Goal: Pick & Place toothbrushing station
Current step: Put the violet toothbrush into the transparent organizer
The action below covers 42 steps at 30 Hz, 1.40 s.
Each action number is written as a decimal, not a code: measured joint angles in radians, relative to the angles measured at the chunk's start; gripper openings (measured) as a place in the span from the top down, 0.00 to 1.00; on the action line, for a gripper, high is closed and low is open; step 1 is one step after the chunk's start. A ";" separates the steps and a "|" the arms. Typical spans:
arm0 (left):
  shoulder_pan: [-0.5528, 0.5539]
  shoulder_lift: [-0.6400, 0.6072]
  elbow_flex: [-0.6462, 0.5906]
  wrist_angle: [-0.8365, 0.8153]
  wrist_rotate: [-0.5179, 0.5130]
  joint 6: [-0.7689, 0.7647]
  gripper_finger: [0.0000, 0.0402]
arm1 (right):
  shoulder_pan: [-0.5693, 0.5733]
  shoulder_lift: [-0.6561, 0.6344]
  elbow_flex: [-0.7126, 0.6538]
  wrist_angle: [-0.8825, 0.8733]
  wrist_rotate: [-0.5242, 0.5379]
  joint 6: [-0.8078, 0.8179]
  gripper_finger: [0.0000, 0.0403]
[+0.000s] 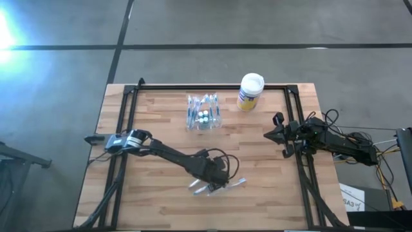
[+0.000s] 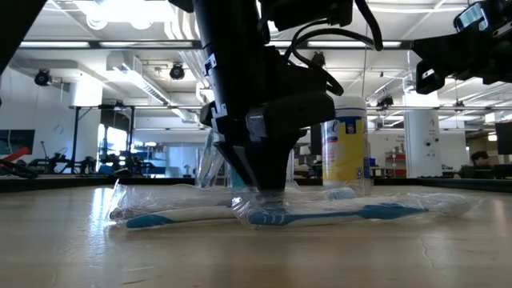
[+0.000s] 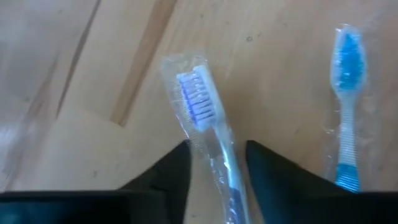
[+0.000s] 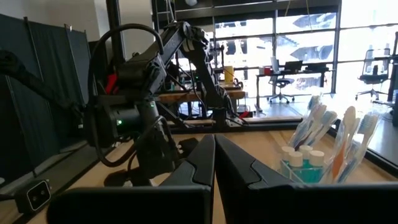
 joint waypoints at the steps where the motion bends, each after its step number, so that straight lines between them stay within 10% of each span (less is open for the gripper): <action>1: -0.001 0.000 -0.001 0.005 0.005 0.009 0.65 | 0.000 0.000 0.000 0.000 0.000 0.000 0.98; 8: -0.002 0.000 -0.003 0.030 0.022 0.047 0.97 | 0.000 0.000 0.000 -0.003 0.000 -0.005 0.98; 24: -0.066 -0.239 -0.068 -0.012 -0.196 0.131 1.00 | 0.000 0.002 0.000 -0.010 0.000 -0.023 0.98; 32: -0.173 -0.619 -0.369 0.099 -0.450 0.090 1.00 | 0.000 0.000 0.000 -0.014 0.000 -0.023 0.98; 42: -0.270 -1.130 -1.002 0.774 -0.536 0.357 1.00 | 0.000 0.001 0.000 -0.013 0.000 -0.027 0.98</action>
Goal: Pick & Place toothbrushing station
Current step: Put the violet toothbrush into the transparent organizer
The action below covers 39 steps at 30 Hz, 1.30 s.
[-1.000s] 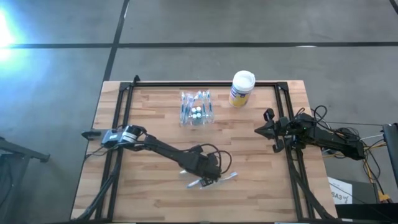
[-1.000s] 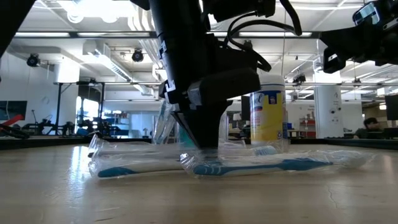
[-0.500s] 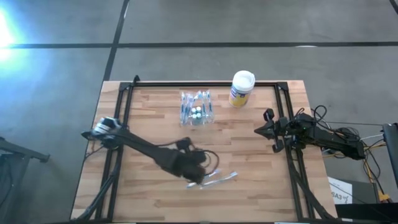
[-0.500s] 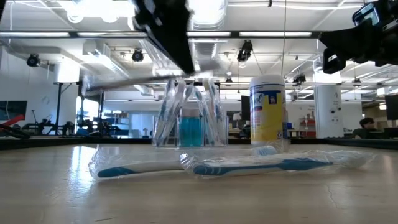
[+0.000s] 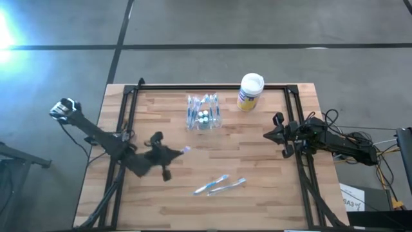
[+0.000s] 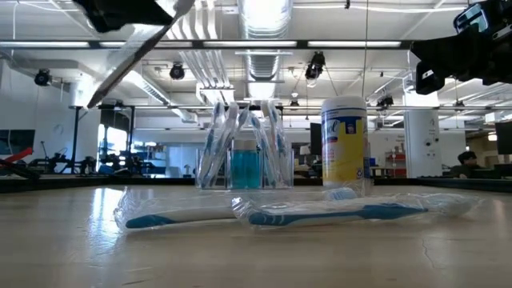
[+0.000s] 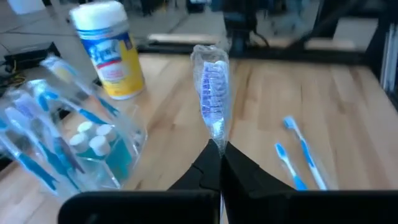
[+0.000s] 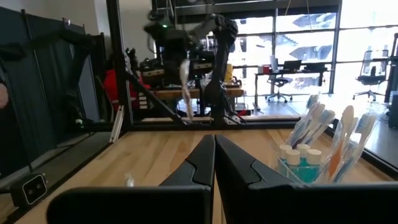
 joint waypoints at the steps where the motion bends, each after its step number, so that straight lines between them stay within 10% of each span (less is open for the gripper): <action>1: 0.003 -0.039 -0.050 0.060 -0.001 0.021 1.00 | 0.000 0.000 0.000 0.000 0.000 0.000 0.98; 13: 0.023 -0.424 -0.532 0.799 0.230 0.575 1.00 | 0.000 0.000 0.000 0.001 0.000 0.000 0.98; 30: 0.246 -0.931 -0.650 0.389 0.562 0.414 1.00 | 0.000 0.000 0.000 0.012 0.002 -0.034 0.98; 39: 0.247 -1.049 -0.735 0.428 0.577 0.418 1.00 | 0.000 0.011 0.000 0.011 0.002 -0.034 0.98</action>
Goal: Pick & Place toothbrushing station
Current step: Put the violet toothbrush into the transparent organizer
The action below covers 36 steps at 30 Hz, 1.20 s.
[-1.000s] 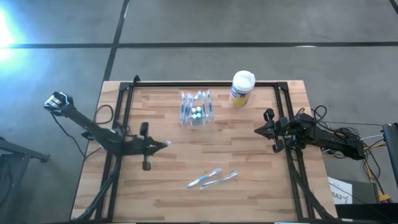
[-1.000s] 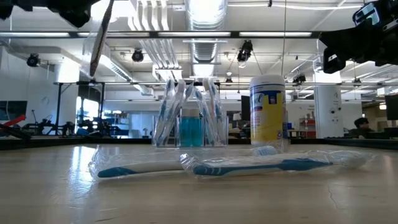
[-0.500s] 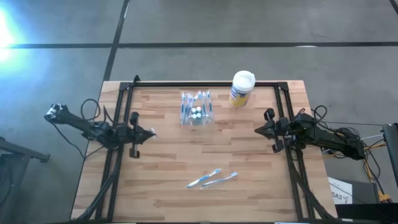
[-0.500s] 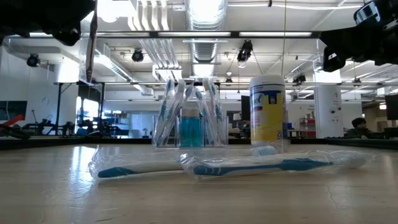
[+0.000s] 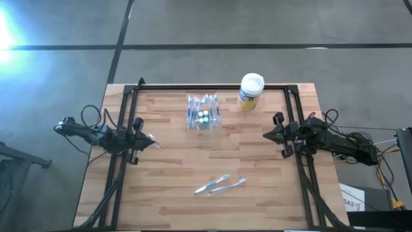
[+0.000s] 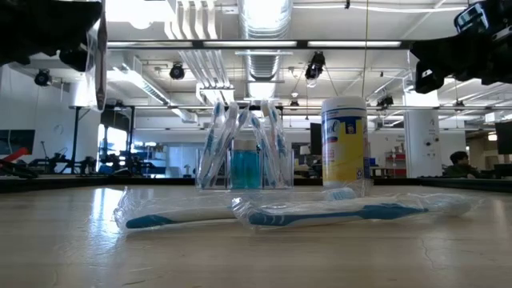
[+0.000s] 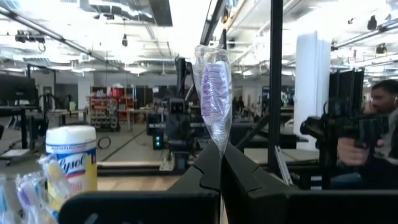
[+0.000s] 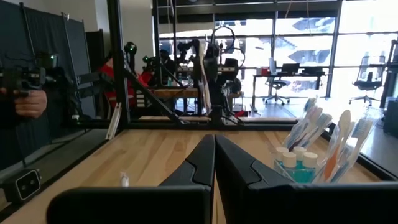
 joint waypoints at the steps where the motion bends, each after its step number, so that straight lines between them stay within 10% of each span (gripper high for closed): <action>1: 0.000 -0.005 0.000 -0.015 0.000 -0.001 1.00 | 0.000 0.002 0.000 0.000 0.000 0.000 0.98; 22: 0.014 0.077 0.046 0.131 -0.209 -0.054 1.00 | 0.000 0.002 0.000 0.006 0.022 -0.007 0.98; 36: 0.156 0.620 0.491 0.193 -0.238 0.113 1.00 | 0.000 0.002 0.000 0.027 0.025 -0.026 0.98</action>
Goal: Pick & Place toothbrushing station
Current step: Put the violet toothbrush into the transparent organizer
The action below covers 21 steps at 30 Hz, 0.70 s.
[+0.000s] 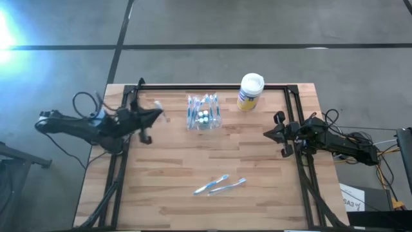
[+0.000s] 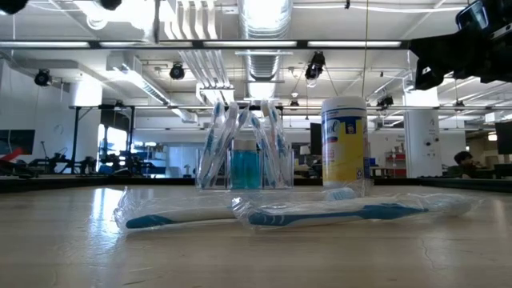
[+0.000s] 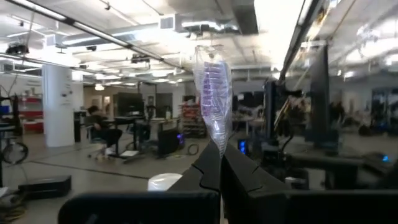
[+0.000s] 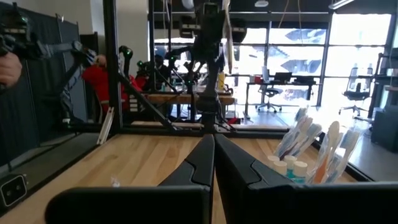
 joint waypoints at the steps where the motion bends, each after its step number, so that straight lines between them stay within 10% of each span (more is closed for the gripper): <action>1: 0.027 0.044 0.029 0.000 0.024 0.000 1.00 | 0.000 0.000 0.000 0.001 0.000 0.000 0.98; 9: 0.261 0.336 0.136 0.141 0.340 -0.073 1.00 | 0.000 0.000 0.000 0.012 0.000 0.000 0.98; 21: 0.387 0.601 0.056 0.443 0.347 -0.146 1.00 | 0.000 0.000 0.000 0.015 0.000 0.000 0.98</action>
